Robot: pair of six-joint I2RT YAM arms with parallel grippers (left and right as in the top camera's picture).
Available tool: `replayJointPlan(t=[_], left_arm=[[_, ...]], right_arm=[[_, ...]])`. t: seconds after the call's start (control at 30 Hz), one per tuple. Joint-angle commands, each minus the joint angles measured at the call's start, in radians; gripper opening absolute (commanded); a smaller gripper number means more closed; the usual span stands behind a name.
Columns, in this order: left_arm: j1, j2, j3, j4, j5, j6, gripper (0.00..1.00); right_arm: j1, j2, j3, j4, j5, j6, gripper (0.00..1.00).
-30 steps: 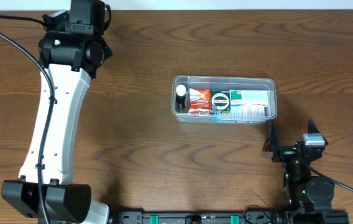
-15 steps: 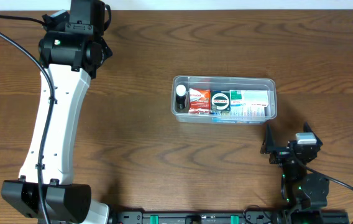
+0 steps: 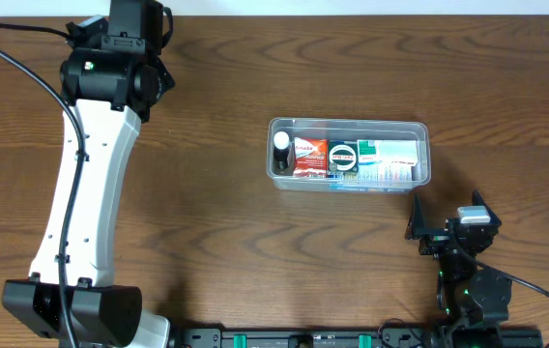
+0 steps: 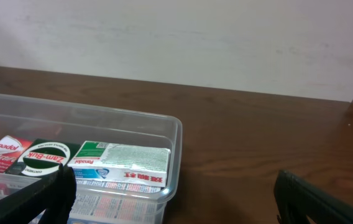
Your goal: Pack container
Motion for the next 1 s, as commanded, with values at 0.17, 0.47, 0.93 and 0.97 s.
replayJointPlan(t=[0.17,0.47,0.93,0.97], left_arm=[[0.004,-0.006,0.01,-0.003,-0.016,0.006,0.98],[0.004,-0.006,0.01,-0.003,-0.016,0.006,0.98],[0.004,-0.146,-0.049,-0.017,-0.001,0.006,0.98],[0.004,-0.167,-0.06,-0.019,-0.001,0.006,0.98]], right_arm=[[-0.006,-0.009,-0.003,-0.004,-0.007,-0.016,0.99],[-0.006,-0.009,-0.003,-0.004,-0.007,-0.016,0.99],[-0.006,-0.009,-0.003,-0.004,-0.007,-0.016,0.99],[-0.006,-0.009,-0.003,-0.004,-0.007,-0.015,0.99]])
